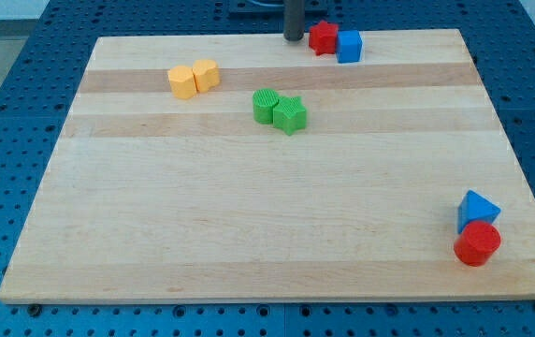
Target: Move the red star vertically below to the green circle
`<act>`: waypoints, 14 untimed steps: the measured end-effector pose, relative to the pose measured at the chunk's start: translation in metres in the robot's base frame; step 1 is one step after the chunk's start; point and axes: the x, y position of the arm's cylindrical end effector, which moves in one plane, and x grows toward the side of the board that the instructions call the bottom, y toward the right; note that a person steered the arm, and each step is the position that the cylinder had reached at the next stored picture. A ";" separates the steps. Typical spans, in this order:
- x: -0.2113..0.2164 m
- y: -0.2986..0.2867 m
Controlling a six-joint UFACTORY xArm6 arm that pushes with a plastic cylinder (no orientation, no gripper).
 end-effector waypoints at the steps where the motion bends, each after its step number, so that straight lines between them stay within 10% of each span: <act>1: 0.001 0.028; 4: 0.066 0.075; 7: 0.009 0.102; 12: 0.174 0.086; 14: 0.110 0.072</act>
